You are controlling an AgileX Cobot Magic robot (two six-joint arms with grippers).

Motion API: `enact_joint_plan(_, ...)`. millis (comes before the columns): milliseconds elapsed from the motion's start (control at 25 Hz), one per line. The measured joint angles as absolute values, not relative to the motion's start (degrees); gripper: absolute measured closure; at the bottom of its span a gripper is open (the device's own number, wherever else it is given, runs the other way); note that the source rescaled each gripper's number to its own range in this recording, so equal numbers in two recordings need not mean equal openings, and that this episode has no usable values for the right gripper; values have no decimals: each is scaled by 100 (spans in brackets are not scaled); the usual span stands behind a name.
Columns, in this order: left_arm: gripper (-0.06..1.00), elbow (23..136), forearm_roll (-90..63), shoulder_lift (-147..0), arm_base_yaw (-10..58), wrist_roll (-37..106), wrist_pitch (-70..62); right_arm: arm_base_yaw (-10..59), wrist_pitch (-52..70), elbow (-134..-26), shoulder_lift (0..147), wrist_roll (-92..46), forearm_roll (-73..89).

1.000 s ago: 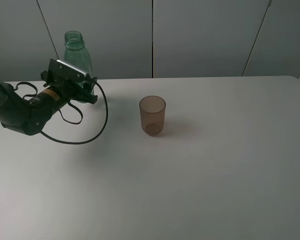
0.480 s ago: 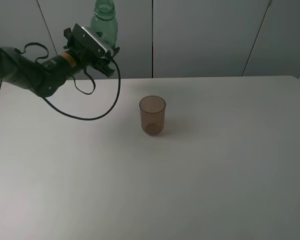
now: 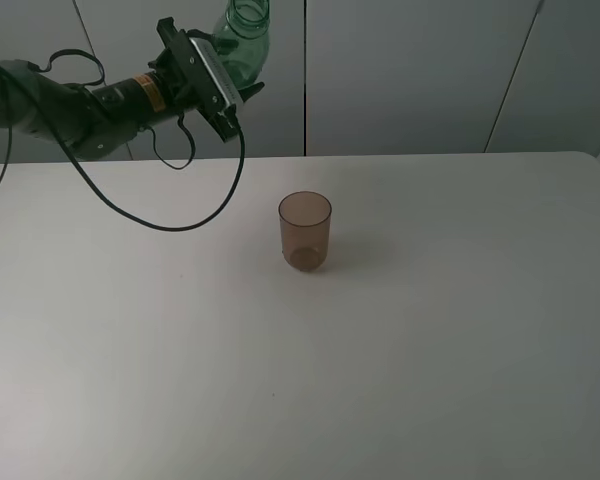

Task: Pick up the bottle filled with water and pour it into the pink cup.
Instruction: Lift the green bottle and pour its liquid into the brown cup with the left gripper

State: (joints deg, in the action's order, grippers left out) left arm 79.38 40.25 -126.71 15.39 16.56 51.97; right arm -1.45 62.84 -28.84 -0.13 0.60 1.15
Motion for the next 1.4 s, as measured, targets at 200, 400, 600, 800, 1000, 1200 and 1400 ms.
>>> enact_joint_plan(200, 89, 7959, 4352, -12682, 1539, 1667, 5392, -145, 6284, -2884, -13, 60, 115)
enact_joint_plan(400, 89, 8029, 4725, -12728, 1539, 1758, 5445, -145, 6284, -2884, -13, 60, 115)
enact_joint_plan(600, 89, 8064, 4905, -12728, 1539, 2184, 5555, -145, 6284, -2884, -13, 60, 115)
enact_joint_plan(800, 89, 8328, 5046, -12895, 1539, 2454, 5497, -145, 6284, -2884, -13, 60, 115)
enact_joint_plan(1000, 89, 8817, 5079, -13333, 1589, 2665, 5383, -145, 6284, -2884, -13, 60, 115)
enact_joint_plan(1200, 89, 9264, 5164, -13679, 1693, 2868, 5353, -145, 6284, -2884, -13, 60, 115)
enact_joint_plan(1400, 89, 9380, 5187, -13897, 1733, 3244, 5510, -145, 6284, -2884, -13, 60, 115)
